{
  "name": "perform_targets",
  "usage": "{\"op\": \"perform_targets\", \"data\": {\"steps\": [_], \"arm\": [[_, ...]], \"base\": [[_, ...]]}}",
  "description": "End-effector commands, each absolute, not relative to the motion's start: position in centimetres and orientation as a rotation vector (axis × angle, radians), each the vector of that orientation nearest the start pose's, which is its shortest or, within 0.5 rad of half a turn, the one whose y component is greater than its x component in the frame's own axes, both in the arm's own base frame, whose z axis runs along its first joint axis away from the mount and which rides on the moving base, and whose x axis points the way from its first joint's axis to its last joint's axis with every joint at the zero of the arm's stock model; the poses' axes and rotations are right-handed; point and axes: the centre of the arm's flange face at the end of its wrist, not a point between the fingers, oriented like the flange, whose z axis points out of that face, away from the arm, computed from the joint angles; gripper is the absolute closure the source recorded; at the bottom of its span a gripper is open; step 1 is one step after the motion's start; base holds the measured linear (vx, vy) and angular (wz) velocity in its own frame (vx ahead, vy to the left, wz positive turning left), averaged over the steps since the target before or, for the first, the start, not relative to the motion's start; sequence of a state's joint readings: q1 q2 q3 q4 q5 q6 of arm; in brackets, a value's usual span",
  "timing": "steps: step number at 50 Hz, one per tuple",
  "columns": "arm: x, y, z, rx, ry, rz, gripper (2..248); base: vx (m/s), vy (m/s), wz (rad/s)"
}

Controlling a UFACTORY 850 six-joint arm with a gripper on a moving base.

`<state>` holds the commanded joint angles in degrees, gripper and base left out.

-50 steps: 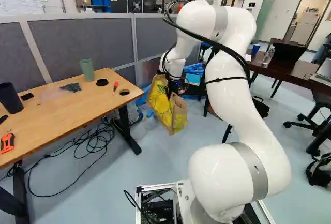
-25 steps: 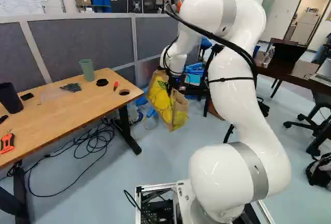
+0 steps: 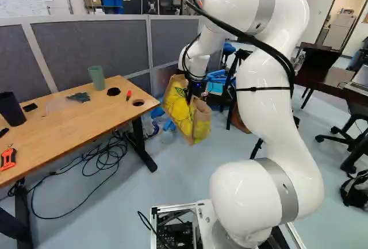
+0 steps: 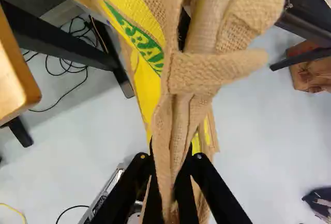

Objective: Pick up the bag on the ground and place it on the table

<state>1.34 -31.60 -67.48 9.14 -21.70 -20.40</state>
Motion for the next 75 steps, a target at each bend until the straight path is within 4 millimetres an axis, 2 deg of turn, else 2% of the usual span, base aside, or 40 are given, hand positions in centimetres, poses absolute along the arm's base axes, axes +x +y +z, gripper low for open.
{"op": "perform_targets", "data": {"steps": [27,75], "arm": [[58.1,2.0,39.0,-3.049,-0.375,-0.355,227],[56.4,2.1,45.7,-3.029,-0.391,-0.316,227]], "base": [[0.000,0.000,0.000],[0.000,0.000,0.000]]}}
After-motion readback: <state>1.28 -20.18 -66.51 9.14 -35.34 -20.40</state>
